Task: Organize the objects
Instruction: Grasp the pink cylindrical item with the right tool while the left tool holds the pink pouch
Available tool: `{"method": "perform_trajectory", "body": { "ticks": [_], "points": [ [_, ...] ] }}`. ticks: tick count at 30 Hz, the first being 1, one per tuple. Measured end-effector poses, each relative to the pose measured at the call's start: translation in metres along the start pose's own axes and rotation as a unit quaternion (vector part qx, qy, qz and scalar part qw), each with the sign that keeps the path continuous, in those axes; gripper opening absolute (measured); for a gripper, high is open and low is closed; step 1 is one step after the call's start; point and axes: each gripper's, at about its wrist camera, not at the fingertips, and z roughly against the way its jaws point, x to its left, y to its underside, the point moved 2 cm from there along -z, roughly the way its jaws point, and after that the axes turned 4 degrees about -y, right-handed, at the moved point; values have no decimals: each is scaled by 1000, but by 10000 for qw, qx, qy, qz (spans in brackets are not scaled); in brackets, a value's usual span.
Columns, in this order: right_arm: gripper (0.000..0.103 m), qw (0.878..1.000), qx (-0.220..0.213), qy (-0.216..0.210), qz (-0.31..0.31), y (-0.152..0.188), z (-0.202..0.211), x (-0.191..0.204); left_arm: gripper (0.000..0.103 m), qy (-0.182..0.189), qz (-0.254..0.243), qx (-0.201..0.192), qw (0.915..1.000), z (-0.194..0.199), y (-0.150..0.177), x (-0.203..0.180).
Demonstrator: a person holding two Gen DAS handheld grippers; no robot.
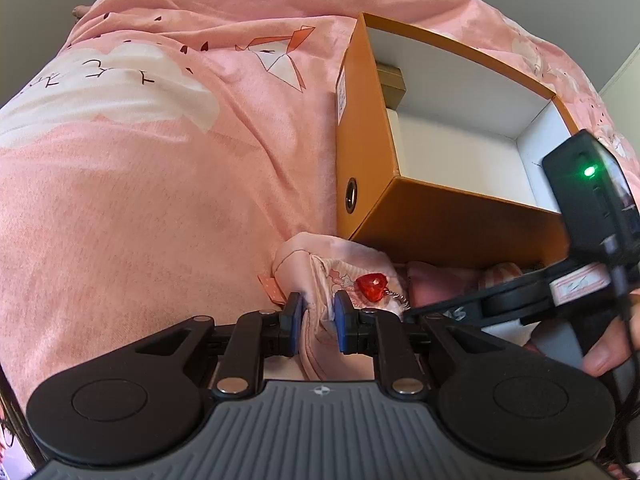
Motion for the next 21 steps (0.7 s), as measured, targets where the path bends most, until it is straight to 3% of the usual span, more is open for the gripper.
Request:
{"method": "perform_trajectory", "body": {
  "ticks": [3, 8, 13, 21],
  "points": [
    [80, 9995, -39, 247, 198, 3, -4, 9, 19, -25, -55, -27, 10000, -1, 2, -1],
    [74, 9994, -95, 134, 293, 9, 4, 6, 19, -1, -73, -90, 9999, 2, 2, -2],
    [44, 9994, -201, -51, 285, 16, 28, 2, 19, 4, -126, -133, 9998, 3, 2, -5],
    [23, 9987, -490, -144, 8, 27, 66, -24, 19, 163, -164, -206, 9995, 8, 5, -9]
  ]
}}
